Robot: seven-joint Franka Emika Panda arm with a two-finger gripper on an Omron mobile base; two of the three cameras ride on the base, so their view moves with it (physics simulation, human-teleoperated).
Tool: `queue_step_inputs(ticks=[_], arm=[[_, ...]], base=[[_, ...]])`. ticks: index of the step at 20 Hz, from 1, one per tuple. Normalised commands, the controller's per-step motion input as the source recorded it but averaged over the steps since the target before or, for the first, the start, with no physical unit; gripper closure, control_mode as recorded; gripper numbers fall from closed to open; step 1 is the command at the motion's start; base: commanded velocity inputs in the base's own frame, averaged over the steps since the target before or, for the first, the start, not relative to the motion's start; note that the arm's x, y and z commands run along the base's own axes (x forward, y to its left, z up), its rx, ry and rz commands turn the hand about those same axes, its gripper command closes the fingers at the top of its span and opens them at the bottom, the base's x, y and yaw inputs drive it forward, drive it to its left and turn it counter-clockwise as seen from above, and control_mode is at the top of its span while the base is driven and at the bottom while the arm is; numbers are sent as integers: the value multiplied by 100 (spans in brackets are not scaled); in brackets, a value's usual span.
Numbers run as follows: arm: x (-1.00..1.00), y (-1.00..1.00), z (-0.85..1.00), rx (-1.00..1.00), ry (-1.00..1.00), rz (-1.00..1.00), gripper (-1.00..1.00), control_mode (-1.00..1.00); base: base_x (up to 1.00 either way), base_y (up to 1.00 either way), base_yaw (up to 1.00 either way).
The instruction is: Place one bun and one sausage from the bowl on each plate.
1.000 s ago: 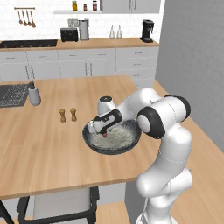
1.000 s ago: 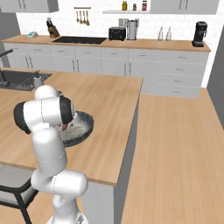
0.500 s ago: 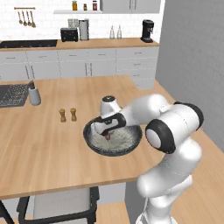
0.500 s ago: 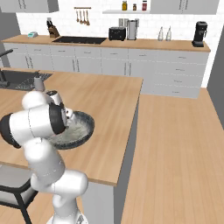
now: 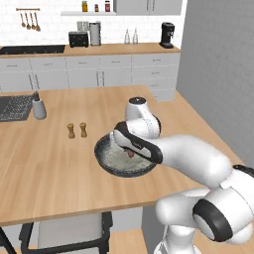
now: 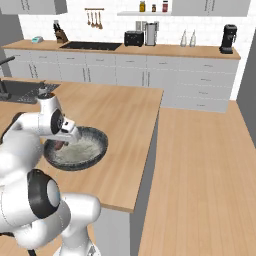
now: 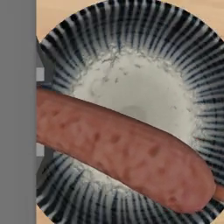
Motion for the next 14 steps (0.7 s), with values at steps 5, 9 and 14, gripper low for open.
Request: queue_step_inputs(ticks=[5,9,14], arm=[[-40,-3,31,4,4,-4,100,100],[0,0,0,0,0,0,100,100],[0,0,0,0,0,0,100,100]], base=[[-60,0,-3],[-100,42,-14],[-35,100,-14]])
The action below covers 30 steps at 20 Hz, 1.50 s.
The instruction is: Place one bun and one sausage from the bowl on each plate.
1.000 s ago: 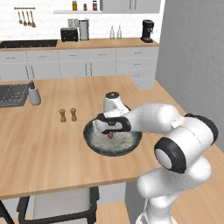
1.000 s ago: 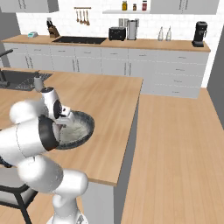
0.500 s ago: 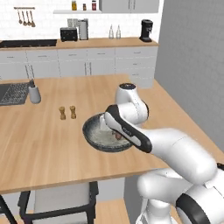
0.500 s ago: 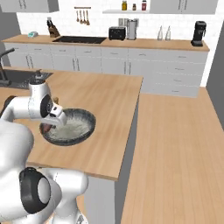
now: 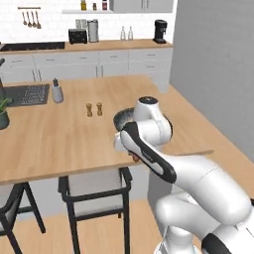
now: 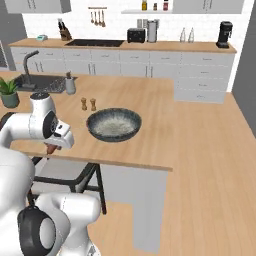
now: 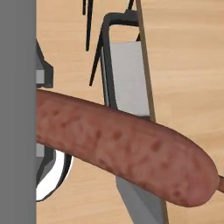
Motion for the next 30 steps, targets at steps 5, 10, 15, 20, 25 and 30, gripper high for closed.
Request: queue_step_inputs(ticks=[5,10,15,20,25,30], arm=[[0,0,0,0,0,0,100,100],[0,0,0,0,0,0,100,100],[0,0,0,0,0,0,100,100],[0,0,0,0,0,0,100,100],[0,0,0,0,0,0,100,100],[0,0,0,0,0,0,100,100]], base=[[0,100,-14],[-25,100,-11],[-15,100,-9],[34,100,-16],[55,100,-15],[77,56,-1]])
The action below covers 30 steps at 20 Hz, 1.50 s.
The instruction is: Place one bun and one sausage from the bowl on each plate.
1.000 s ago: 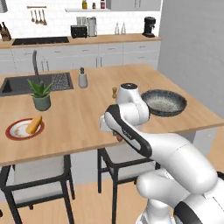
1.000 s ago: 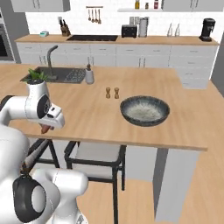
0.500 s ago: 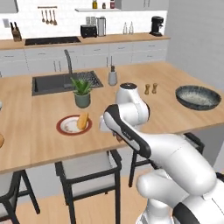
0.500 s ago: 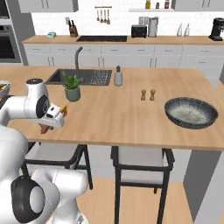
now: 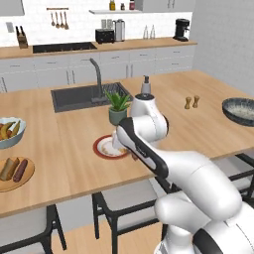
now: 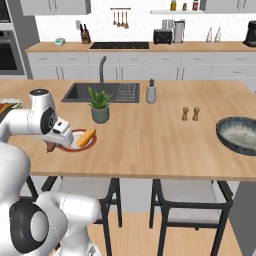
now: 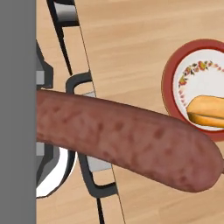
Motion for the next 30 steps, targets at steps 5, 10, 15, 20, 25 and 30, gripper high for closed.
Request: queue_step_inputs(ticks=[5,10,15,20,25,30], arm=[[80,0,-12,0,4,-5,100,-100],[100,9,-8,-2,6,-2,100,-100],[100,96,0,0,1,0,100,-100],[46,44,-24,-3,7,3,100,-100],[21,-6,-76,-20,0,3,100,-100],[46,-5,-59,-17,-1,0,100,-100]], base=[[20,0,0],[0,0,0],[0,0,0],[0,0,0],[0,0,0],[0,0,0]])
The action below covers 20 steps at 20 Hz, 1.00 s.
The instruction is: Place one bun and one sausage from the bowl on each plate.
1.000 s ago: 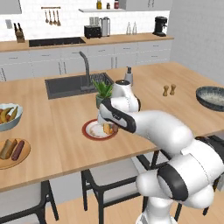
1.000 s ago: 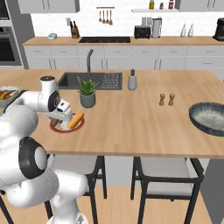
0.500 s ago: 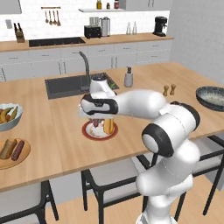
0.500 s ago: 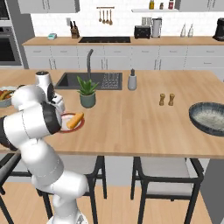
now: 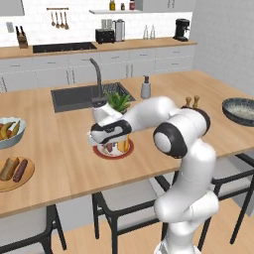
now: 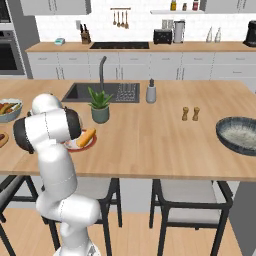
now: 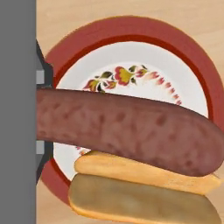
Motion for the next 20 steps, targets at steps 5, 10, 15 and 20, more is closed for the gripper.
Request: queue_step_inputs(ticks=[5,10,15,20], arm=[[52,0,-18,-3,-4,0,-100,-100],[14,-25,1,0,0,0,-100,-100],[-13,-33,26,2,-7,0,-100,-100],[-100,-33,100,2,-53,0,-100,-100]], base=[[0,0,0],[0,0,0],[0,0,0],[0,0,0]])
